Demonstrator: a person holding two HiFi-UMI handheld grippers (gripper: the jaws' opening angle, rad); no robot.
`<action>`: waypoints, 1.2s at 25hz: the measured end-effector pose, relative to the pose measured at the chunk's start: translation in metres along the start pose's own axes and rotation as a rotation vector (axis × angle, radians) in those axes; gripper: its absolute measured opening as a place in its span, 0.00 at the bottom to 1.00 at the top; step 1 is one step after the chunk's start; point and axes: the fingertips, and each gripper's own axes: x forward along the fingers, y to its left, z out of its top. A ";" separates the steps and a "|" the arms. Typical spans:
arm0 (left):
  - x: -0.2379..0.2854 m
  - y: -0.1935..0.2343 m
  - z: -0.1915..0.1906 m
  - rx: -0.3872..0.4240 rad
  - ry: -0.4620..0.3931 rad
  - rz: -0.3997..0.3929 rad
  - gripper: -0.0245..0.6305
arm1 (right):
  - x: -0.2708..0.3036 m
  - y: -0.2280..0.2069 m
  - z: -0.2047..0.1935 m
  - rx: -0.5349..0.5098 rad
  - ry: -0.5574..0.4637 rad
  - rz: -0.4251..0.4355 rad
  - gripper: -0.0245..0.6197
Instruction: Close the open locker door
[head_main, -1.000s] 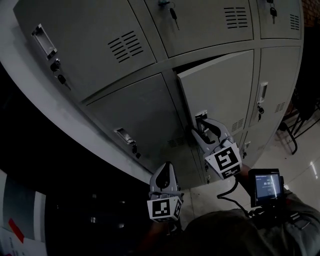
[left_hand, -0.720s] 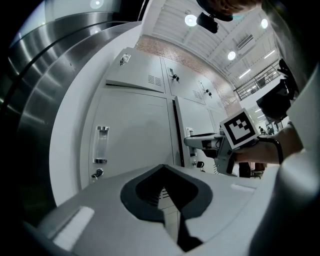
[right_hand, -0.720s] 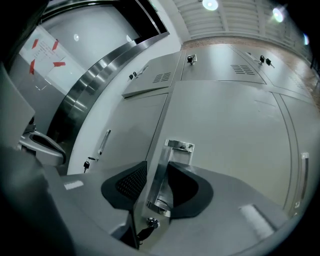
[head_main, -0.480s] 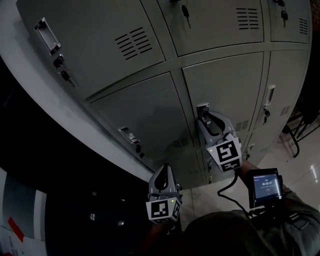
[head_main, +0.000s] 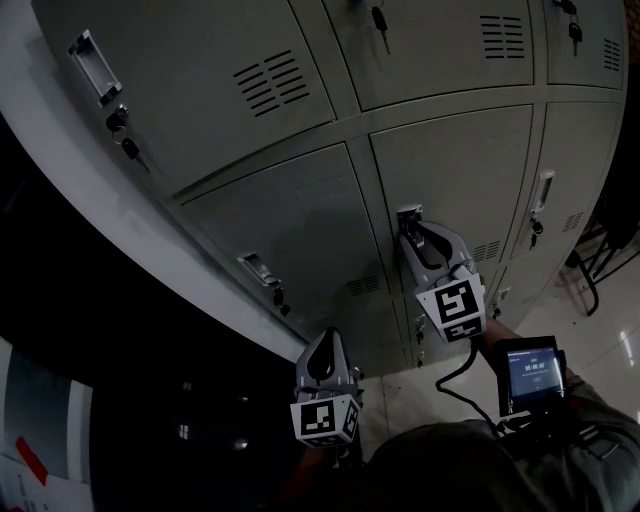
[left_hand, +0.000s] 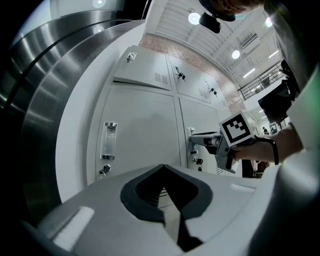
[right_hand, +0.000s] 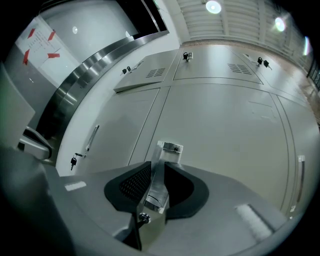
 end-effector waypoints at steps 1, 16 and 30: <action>-0.001 0.001 -0.001 -0.001 0.002 0.001 0.04 | 0.000 0.000 0.000 -0.001 0.001 0.000 0.18; -0.010 -0.013 -0.001 -0.043 0.013 -0.052 0.04 | -0.036 0.013 -0.004 0.005 0.039 0.020 0.19; -0.058 -0.136 0.004 -0.034 0.000 -0.111 0.04 | -0.206 0.003 -0.021 0.054 0.124 0.009 0.12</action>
